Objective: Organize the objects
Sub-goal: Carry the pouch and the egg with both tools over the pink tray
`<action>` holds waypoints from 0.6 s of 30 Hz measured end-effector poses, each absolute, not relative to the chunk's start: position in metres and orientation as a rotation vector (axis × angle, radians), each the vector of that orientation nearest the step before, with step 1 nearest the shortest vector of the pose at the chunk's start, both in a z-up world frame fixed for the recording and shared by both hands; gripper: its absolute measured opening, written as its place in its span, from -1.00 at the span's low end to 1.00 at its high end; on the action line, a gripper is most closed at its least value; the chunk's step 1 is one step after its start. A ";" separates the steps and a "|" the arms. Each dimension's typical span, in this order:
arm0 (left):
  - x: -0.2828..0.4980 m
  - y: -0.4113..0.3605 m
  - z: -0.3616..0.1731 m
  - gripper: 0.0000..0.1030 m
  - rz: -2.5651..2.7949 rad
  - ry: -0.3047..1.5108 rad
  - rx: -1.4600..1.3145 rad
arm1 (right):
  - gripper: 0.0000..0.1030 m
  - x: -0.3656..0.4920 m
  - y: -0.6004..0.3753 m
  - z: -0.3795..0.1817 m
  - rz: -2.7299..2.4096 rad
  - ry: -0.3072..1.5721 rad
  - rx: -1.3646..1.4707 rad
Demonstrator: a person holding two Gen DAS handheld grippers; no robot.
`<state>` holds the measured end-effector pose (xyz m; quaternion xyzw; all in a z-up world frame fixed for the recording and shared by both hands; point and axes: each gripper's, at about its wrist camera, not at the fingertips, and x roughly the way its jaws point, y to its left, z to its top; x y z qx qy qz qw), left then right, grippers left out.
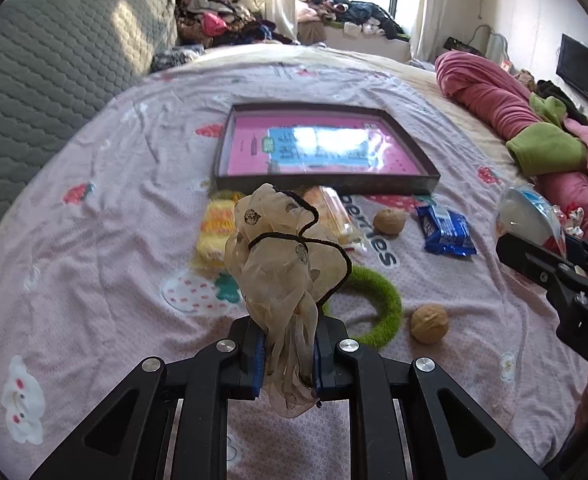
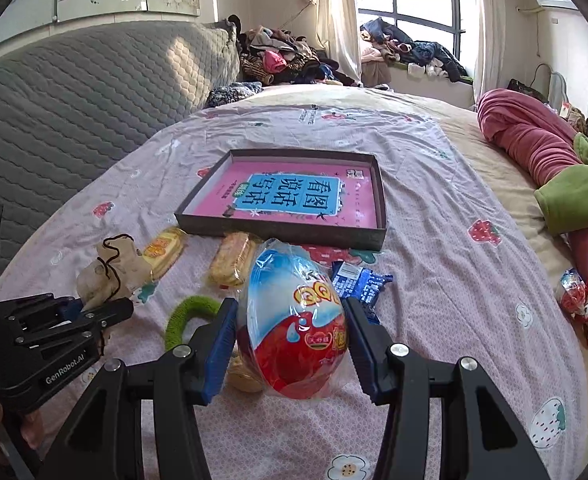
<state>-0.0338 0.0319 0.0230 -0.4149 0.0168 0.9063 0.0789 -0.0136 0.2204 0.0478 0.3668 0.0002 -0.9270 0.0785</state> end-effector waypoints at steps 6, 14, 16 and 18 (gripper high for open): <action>-0.037 0.032 0.044 -0.66 2.753 0.044 -1.192 | 0.02 -0.011 0.223 0.061 -2.789 -0.007 1.063; -0.050 0.033 0.063 -0.66 2.796 0.024 -1.148 | 0.02 -0.017 0.225 0.073 -2.814 -0.017 1.035; -0.054 0.035 0.065 -0.66 2.800 0.027 -1.146 | 0.02 -0.020 0.224 0.076 -2.819 -0.021 1.024; -0.059 0.035 0.069 -0.66 2.806 0.034 -1.141 | 0.02 -0.023 0.221 0.079 -2.822 -0.018 1.012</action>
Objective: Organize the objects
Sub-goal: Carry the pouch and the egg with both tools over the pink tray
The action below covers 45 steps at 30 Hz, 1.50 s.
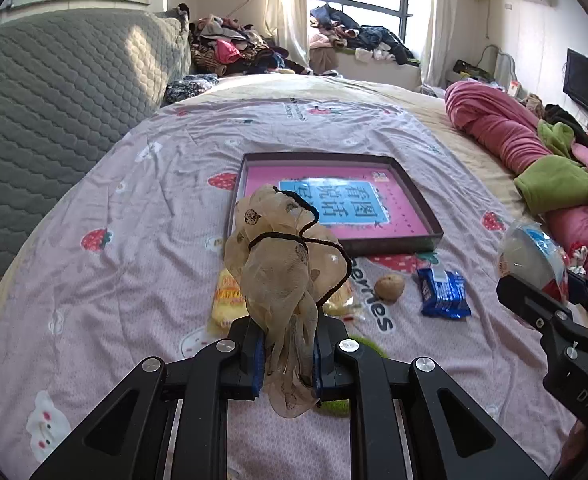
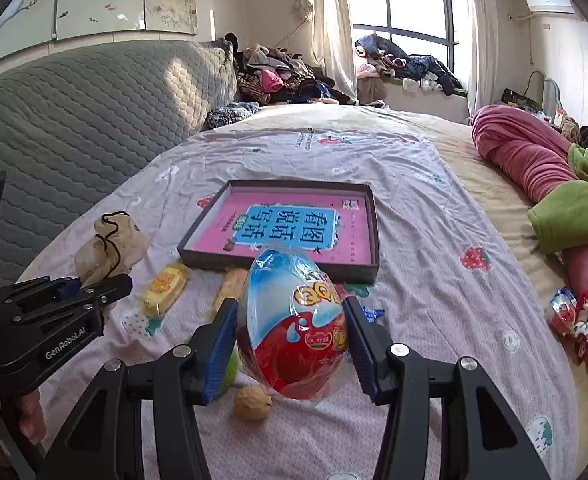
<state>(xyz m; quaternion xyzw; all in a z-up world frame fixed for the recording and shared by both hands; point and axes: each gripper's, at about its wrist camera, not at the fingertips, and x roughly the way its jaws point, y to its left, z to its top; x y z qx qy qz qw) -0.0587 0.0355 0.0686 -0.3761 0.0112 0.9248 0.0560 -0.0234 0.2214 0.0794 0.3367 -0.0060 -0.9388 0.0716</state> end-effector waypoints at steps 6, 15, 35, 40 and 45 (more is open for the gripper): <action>-0.071 0.037 0.078 -0.66 2.823 0.042 -1.125 | 0.02 -0.037 0.217 0.089 -2.845 -0.005 0.990; -0.095 0.038 0.089 -0.66 2.840 0.021 -1.118 | 0.02 -0.058 0.222 0.100 -2.870 0.005 0.962; -0.182 0.060 0.113 -0.66 2.858 0.071 -1.072 | 0.02 -0.132 0.238 0.134 -2.903 0.064 0.868; -0.199 0.059 0.117 -0.66 2.879 0.078 -1.045 | 0.02 -0.149 0.237 0.141 -2.902 0.099 0.831; -0.218 0.059 0.115 -0.66 2.885 0.093 -1.044 | 0.02 -0.168 0.236 0.143 -2.864 0.065 0.806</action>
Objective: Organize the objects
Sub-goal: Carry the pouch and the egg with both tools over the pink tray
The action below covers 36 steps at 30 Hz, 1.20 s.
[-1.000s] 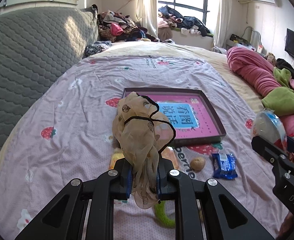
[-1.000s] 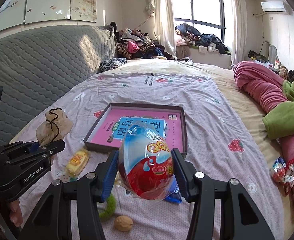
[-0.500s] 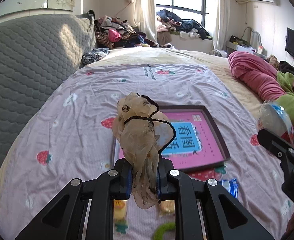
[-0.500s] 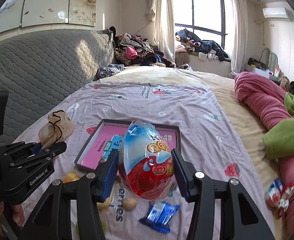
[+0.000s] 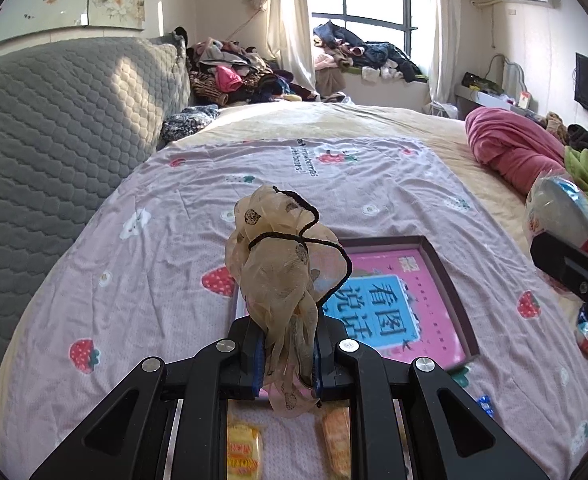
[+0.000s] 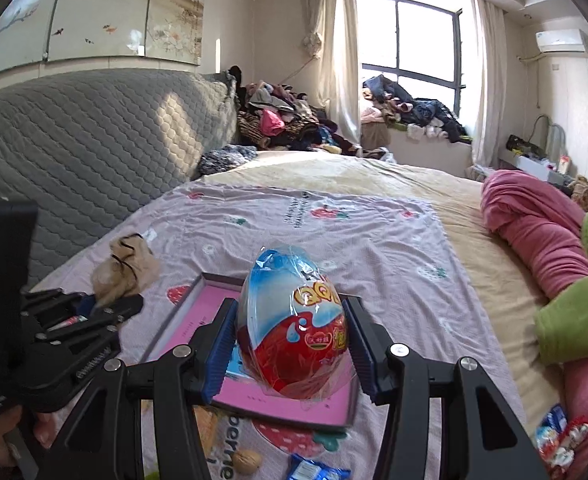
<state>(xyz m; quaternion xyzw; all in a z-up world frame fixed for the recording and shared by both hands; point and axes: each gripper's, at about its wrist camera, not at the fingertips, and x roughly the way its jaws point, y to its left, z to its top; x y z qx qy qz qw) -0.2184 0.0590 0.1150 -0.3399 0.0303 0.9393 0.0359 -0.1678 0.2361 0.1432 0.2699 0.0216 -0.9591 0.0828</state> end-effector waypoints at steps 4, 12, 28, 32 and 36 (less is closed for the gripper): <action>-0.238 0.060 0.111 -0.66 2.908 0.129 -1.051 | 0.02 -0.192 0.235 0.140 -2.833 0.076 0.830; -0.285 0.060 0.087 -0.66 2.880 0.110 -1.121 | 0.02 -0.237 0.238 0.118 -2.832 0.104 0.876; -0.363 0.079 0.013 -0.66 2.730 0.110 -1.331 | 0.02 -0.327 0.226 0.029 -2.703 0.121 1.085; -0.373 0.083 -0.001 -0.66 2.723 0.121 -1.354 | 0.02 -0.338 0.231 0.009 -2.683 0.094 1.103; -0.385 0.087 -0.016 -0.66 2.710 0.138 -1.394 | 0.02 -0.353 0.235 -0.014 -2.684 0.127 1.169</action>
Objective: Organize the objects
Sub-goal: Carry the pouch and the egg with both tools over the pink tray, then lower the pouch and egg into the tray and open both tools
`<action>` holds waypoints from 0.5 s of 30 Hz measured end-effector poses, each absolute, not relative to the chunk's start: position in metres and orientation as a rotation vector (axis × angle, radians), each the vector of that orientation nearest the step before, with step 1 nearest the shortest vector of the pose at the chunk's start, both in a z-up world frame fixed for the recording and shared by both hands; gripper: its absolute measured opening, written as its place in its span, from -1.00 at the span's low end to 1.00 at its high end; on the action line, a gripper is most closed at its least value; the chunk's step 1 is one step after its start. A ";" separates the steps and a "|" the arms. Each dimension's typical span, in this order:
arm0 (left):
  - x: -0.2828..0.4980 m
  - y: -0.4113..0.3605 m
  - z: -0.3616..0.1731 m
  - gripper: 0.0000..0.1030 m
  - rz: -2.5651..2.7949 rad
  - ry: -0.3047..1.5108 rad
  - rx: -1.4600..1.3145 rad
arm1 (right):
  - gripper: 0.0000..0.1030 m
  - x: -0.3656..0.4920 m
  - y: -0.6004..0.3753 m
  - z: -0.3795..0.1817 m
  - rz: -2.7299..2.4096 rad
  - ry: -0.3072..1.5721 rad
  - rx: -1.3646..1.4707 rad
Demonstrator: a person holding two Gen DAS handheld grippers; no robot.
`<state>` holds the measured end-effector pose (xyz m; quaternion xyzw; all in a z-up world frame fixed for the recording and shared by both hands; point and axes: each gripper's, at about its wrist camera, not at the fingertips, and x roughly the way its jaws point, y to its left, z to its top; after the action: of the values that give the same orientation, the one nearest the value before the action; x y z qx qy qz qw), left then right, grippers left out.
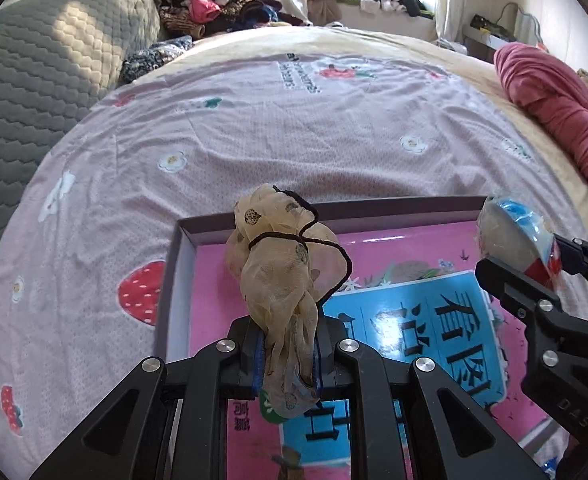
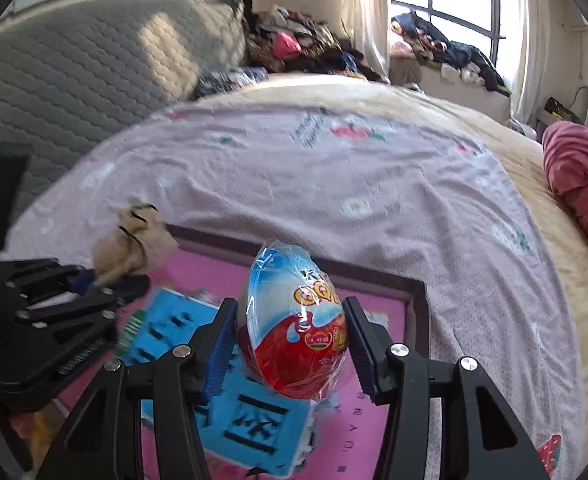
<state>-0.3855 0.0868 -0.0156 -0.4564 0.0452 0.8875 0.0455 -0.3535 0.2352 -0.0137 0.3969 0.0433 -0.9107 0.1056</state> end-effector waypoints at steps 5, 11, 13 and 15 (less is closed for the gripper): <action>-0.396 0.086 -0.028 -0.66 2.675 0.127 -1.461 | 0.03 -0.363 0.240 -0.030 -2.650 0.102 1.249; -0.404 0.082 -0.036 -0.65 2.673 0.105 -1.490 | 0.03 -0.366 0.237 -0.040 -2.645 0.129 1.295; -0.405 0.083 -0.036 -0.64 2.676 0.115 -1.488 | 0.03 -0.368 0.237 -0.043 -2.646 0.135 1.313; -0.409 0.083 -0.037 -0.61 2.668 0.104 -1.502 | 0.03 -0.369 0.237 -0.046 -2.660 0.148 1.318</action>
<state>-0.4085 0.0826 -0.0367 -0.4898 0.0338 0.8703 0.0390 -0.3689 0.2372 -0.0461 0.4419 0.0495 -0.8917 0.0847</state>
